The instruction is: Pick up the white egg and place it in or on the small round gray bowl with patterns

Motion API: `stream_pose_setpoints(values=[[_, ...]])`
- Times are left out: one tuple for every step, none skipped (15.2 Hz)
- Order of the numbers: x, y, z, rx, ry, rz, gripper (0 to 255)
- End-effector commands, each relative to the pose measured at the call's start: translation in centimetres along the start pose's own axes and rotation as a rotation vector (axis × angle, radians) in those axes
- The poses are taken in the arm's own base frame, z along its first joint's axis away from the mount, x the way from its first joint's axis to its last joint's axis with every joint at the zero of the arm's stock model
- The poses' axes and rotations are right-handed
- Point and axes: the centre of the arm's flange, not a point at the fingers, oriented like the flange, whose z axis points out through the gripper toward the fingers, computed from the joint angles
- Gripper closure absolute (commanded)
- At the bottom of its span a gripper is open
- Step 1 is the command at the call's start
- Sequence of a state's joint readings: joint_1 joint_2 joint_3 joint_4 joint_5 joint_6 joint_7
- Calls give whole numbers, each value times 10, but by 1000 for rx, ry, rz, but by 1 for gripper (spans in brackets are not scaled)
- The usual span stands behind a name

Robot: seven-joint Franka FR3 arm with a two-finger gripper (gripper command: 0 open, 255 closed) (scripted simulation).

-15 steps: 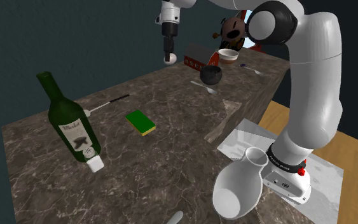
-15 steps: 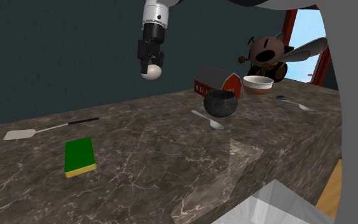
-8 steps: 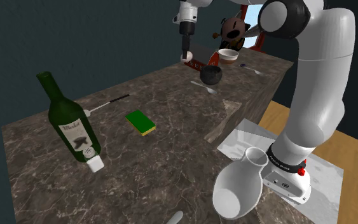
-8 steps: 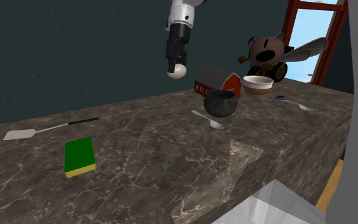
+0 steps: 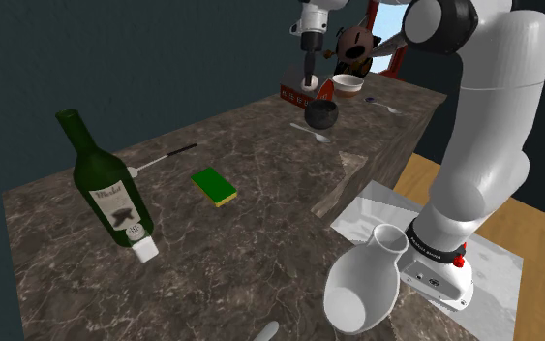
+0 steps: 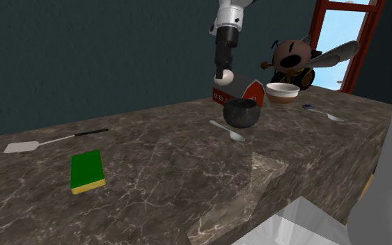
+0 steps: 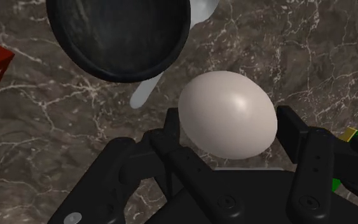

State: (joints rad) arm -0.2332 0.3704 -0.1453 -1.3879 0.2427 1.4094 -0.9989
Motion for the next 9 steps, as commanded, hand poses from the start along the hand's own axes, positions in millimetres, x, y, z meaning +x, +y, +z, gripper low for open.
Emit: stream_pose_setpoints(values=[[-23, 13, -6, 0, 0, -1, 255], [-34, 20, -9, 0, 0, -1, 255], [-45, 27, -11, 0, 0, -1, 255], [-56, 33, -14, 0, 0, -1, 255], [-66, 39, -16, 0, 0, -1, 255], [-66, 41, -11, 0, 0, -1, 255], [-66, 43, -6, 0, 0, -1, 255], [-65, 45, -1, 0, 0, -1, 255], [-65, 47, 4, 0, 0, -1, 255]])
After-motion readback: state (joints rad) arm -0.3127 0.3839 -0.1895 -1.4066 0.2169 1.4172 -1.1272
